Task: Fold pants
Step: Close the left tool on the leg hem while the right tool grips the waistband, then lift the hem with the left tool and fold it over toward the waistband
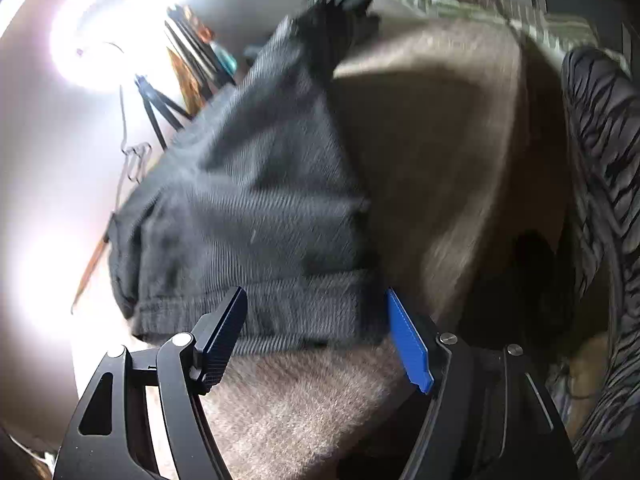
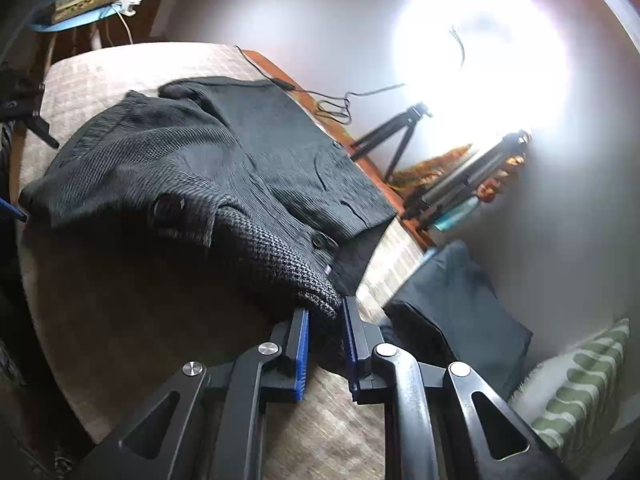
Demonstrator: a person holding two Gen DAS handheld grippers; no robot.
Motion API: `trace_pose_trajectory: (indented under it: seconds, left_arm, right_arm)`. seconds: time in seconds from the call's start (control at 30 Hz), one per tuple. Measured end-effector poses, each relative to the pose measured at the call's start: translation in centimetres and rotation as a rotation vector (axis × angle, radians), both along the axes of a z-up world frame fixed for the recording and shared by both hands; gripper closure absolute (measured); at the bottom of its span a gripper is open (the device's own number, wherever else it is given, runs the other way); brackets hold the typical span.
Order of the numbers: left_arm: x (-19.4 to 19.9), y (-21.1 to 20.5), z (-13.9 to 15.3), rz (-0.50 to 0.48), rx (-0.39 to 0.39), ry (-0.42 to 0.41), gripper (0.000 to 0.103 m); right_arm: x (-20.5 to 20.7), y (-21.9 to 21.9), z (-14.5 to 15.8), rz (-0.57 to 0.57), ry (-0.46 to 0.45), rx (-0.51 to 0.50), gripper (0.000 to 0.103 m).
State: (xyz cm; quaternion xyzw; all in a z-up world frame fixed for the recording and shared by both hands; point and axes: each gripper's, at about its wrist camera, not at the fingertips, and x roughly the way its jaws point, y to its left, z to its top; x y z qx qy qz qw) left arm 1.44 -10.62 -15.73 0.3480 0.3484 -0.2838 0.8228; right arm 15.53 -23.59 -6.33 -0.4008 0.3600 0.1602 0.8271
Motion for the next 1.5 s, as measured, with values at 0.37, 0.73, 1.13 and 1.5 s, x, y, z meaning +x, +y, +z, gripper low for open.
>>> trace_pose_trajectory:
  seconds: [0.37, 0.73, 1.13, 1.5]
  left_arm:
    - [-1.7, -0.1, 1.9, -0.088, -0.085, -0.046, 0.033]
    - [1.2, -0.2, -0.5, -0.142, -0.021, 0.110, 0.066]
    - [3.2, 5.0, 6.3, -0.057, -0.222, 0.007, 0.091]
    - [9.9, 12.7, 13.3, 0.087, -0.448, -0.038, 0.091]
  right_arm:
    - [0.2, -0.2, -2.8, 0.006, 0.044, -0.004, 0.090]
    - [0.3, -1.2, -3.6, -0.014, 0.053, -0.006, 0.090]
    - [0.6, 0.2, -1.7, -0.035, 0.008, -0.022, 0.090]
    - [4.4, 1.2, 3.6, -0.113, -0.038, 0.124, 0.098]
